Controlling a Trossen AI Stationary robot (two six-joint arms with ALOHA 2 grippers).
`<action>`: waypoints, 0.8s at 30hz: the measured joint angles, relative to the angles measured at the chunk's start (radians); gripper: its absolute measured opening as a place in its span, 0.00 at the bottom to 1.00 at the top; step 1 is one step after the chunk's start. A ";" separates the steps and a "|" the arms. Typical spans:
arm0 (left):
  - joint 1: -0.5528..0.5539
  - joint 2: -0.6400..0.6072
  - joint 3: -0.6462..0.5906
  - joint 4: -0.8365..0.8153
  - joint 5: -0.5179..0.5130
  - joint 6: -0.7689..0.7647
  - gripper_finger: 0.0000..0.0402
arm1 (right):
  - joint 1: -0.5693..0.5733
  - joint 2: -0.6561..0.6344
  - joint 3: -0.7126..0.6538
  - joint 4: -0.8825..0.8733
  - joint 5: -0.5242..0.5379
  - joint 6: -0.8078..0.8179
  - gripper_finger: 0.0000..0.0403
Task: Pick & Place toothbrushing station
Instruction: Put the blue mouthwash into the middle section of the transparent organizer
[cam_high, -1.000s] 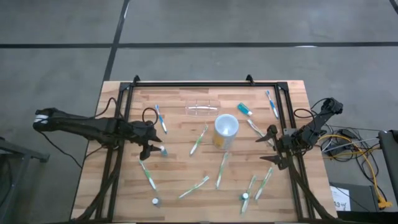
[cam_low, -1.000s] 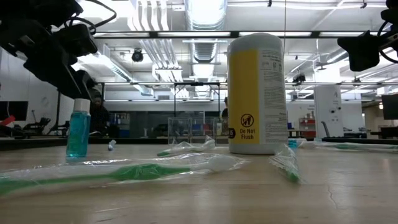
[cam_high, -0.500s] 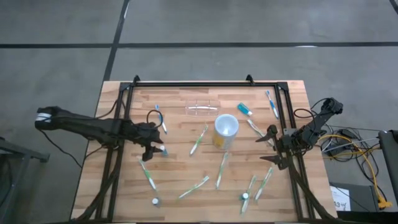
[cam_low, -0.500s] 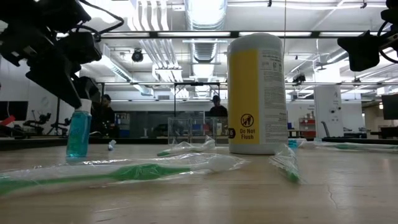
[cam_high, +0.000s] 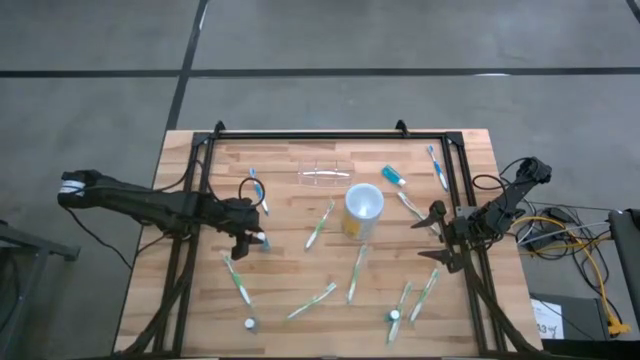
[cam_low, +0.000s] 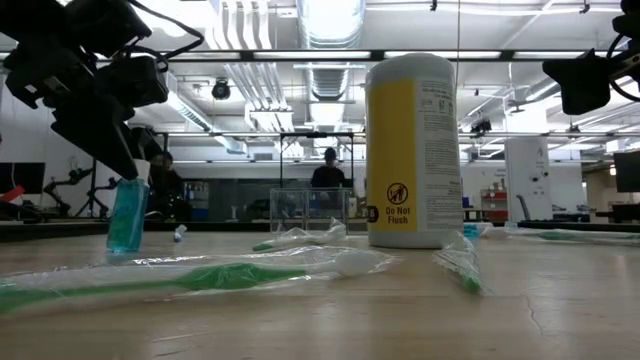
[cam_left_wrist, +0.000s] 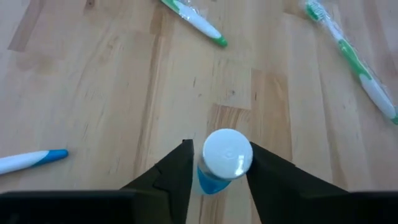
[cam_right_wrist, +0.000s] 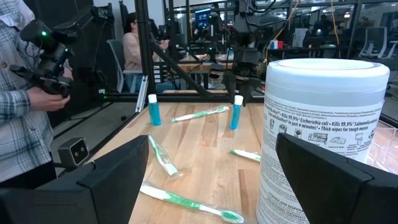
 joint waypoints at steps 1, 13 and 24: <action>0.000 0.000 0.000 0.000 0.000 0.000 0.33 | 0.000 0.000 0.000 0.000 0.000 0.000 0.87; 0.000 -0.010 0.004 0.014 0.000 -0.019 0.27 | 0.000 0.000 0.000 0.000 0.000 0.000 0.87; 0.000 -0.041 0.114 0.016 -0.121 0.009 0.27 | 0.000 0.000 0.000 0.000 0.000 0.000 0.86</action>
